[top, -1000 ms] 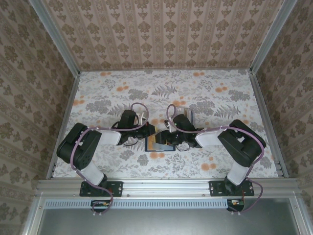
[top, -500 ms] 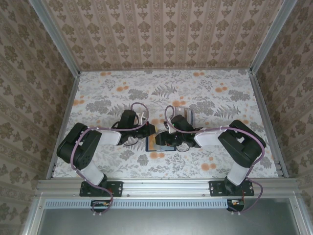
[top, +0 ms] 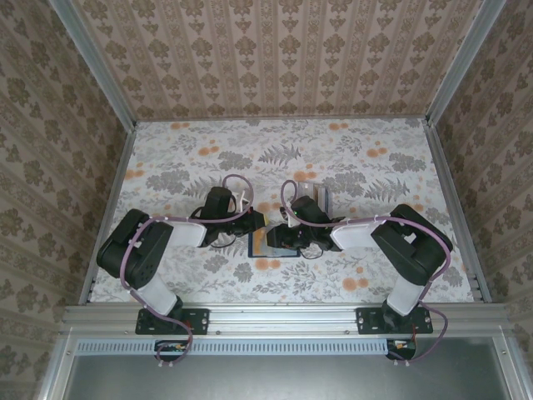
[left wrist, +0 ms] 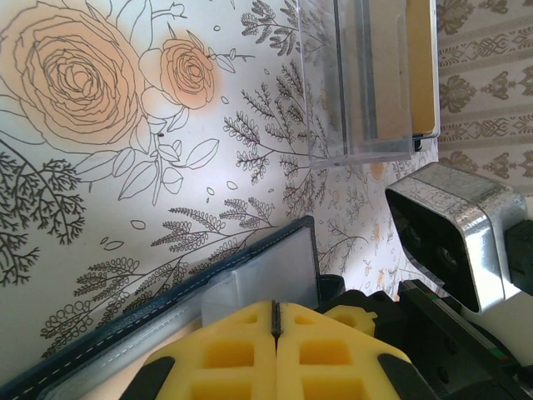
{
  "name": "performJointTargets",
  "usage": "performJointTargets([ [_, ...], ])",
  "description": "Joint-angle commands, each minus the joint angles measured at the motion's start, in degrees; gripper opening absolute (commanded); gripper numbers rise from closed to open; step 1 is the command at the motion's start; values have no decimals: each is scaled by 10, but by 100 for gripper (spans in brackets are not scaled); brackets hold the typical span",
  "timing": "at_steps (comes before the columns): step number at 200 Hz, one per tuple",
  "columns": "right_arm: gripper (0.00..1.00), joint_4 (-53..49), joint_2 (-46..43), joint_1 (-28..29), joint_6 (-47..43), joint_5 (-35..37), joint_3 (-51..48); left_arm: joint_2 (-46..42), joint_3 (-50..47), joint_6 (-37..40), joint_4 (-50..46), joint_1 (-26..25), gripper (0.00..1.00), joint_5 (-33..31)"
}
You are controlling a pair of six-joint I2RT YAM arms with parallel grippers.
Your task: Put the credit cards into the card holder
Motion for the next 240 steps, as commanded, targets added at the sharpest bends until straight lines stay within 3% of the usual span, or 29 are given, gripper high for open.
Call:
performJointTargets([
  [1,41,-4,-12,3,18,6,10,8,-6,-10,13,-4,0,11],
  [99,43,-79,-10,19,12,49,44,32,-8,-55,73,-20,0,20],
  [169,20,-78,-21,18,12,68,32,26,-6,-46,59,-17,0,18],
  [240,5,-50,-33,18,15,55,23,-18,-5,10,-27,0,0,-6],
])
